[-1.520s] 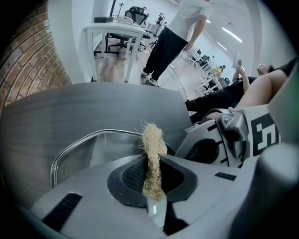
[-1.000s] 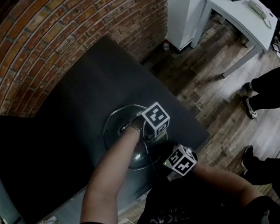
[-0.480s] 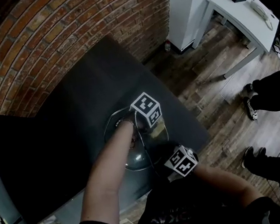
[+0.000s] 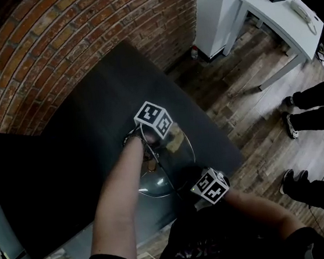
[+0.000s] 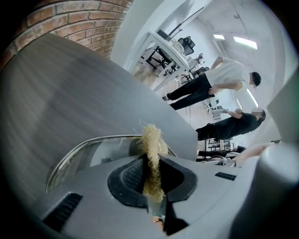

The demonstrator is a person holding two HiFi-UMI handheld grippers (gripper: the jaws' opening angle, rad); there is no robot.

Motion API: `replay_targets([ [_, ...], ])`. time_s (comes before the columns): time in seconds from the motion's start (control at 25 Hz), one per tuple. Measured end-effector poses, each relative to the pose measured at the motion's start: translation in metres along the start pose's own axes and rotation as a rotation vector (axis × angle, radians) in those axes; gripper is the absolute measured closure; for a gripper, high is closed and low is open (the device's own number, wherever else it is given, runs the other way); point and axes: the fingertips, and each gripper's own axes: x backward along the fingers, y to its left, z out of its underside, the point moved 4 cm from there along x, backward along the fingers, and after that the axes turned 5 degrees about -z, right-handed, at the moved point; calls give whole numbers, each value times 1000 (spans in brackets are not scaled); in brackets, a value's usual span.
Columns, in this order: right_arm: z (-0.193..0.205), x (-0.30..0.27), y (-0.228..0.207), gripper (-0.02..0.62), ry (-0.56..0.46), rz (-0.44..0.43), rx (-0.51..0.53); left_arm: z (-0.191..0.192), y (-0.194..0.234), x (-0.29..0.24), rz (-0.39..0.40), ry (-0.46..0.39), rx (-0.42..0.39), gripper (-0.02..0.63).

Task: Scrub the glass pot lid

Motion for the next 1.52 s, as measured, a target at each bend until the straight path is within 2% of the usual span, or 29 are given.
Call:
replay_targets([
  [0.32,-1,-1,0,577,-3,12,-1,10,31,19,-20,-149,151,548],
  [0.76,-5,-1,4,577,-7,16,-10,47,65,42,-30,-382,399,548],
  [0.92,-5,-3,4,577,-7,22,-10,61,75,48,-60,-447,447,548],
  [1.16,-5,-4,5,577,-6,37,-14,92,96,62,-161,-509,502,546],
  [1.52,-5,-4,5,577,-5,51,-19,146,102,70,-222,-624,599,547],
])
